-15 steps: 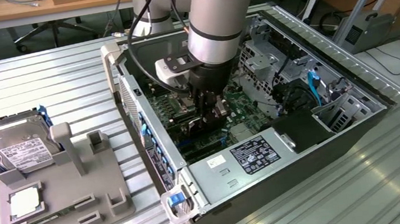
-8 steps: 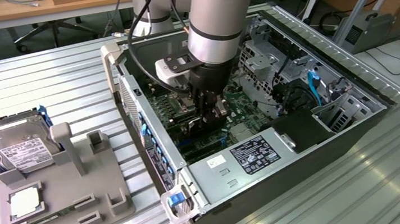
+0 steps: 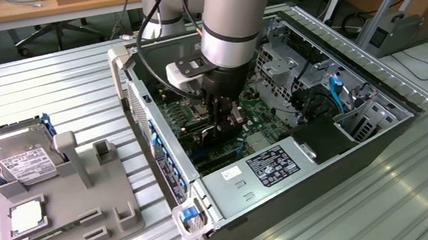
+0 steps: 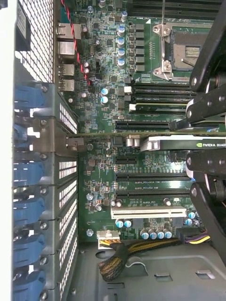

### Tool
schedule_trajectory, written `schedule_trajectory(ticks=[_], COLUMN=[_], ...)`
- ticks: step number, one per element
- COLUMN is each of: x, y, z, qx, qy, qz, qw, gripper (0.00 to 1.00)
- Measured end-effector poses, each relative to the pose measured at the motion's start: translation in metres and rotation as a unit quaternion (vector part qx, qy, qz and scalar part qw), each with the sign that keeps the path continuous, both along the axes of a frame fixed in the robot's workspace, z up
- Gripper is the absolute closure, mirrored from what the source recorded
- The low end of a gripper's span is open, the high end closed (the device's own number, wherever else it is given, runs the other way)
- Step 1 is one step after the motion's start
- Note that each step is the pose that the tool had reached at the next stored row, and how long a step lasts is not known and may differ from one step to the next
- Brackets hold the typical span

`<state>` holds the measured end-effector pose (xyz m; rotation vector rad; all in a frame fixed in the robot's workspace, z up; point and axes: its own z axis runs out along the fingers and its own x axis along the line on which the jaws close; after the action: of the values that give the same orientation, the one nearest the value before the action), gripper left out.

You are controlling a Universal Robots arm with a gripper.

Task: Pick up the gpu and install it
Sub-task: 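Insert the gpu into the slot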

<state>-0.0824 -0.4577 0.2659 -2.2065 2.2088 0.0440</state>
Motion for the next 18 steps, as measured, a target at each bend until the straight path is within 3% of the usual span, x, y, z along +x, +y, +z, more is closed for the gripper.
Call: schedule_trajectory(ticks=[6,12,18], x=[-0.0003,-0.0023,-0.0026], y=[-0.0003,-0.0003,-0.0004], z=[-0.0014,-0.0016,-0.002], qx=[0.0004,0.0016,0.0016], qy=[-0.0064,-0.011,-0.0115], qz=[0.0,0.001,0.001], qw=[1.0,0.9999,0.9999], gripper=[0.74,0.74,0.74])
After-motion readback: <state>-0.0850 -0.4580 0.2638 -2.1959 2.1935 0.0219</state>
